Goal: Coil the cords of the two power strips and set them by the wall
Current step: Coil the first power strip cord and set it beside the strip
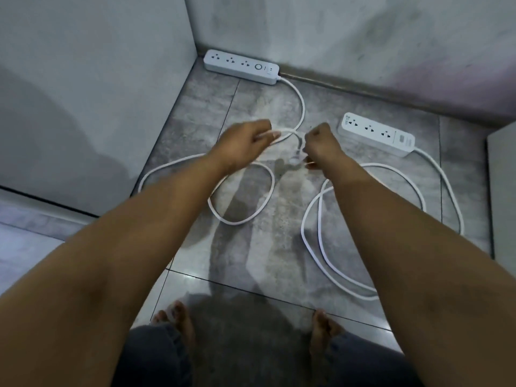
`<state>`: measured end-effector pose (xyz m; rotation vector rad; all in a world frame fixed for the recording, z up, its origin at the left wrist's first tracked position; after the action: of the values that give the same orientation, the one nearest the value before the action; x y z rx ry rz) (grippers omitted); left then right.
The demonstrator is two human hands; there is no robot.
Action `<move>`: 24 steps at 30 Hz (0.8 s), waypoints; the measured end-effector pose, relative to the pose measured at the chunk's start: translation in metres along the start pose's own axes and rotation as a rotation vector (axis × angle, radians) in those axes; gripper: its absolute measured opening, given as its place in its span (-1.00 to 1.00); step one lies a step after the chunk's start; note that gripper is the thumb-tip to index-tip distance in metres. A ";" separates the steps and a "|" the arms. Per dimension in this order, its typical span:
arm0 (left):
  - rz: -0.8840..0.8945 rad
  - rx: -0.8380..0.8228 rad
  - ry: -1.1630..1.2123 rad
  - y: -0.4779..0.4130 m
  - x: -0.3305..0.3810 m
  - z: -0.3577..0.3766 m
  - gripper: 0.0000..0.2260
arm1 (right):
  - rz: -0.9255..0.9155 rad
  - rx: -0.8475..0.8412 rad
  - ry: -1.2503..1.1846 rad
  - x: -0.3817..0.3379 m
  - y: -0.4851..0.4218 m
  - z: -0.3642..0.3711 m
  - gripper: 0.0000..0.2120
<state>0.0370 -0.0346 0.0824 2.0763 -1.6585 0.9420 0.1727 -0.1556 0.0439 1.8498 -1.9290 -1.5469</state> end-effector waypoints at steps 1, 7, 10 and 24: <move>0.003 0.023 0.026 -0.009 0.001 -0.010 -0.69 | -0.109 0.048 0.090 -0.008 0.002 -0.004 -0.70; -0.001 0.063 0.230 -0.041 0.005 -0.036 -0.69 | -0.365 -0.108 0.110 -0.045 0.024 -0.001 -0.82; -0.077 0.136 0.311 -0.052 0.002 -0.043 -0.70 | -0.356 -0.133 -0.012 -0.055 0.028 -0.007 -0.86; -0.253 -0.250 0.119 -0.067 -0.028 -0.059 -0.77 | -0.111 -0.021 -0.772 -0.088 0.021 -0.087 -0.78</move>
<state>0.0802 0.0409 0.1164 1.9614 -1.3389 0.7207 0.2378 -0.1436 0.1513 1.4793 -2.0401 -2.5826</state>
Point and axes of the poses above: each hand's wrist, its own y-axis away from the middle knuckle, its own z-axis out of the palm, x = y × z, the point moved 5 cm from there along -y, towards the middle knuckle, and after that the axes turned 14 degrees about z, right-handed, at the moved point
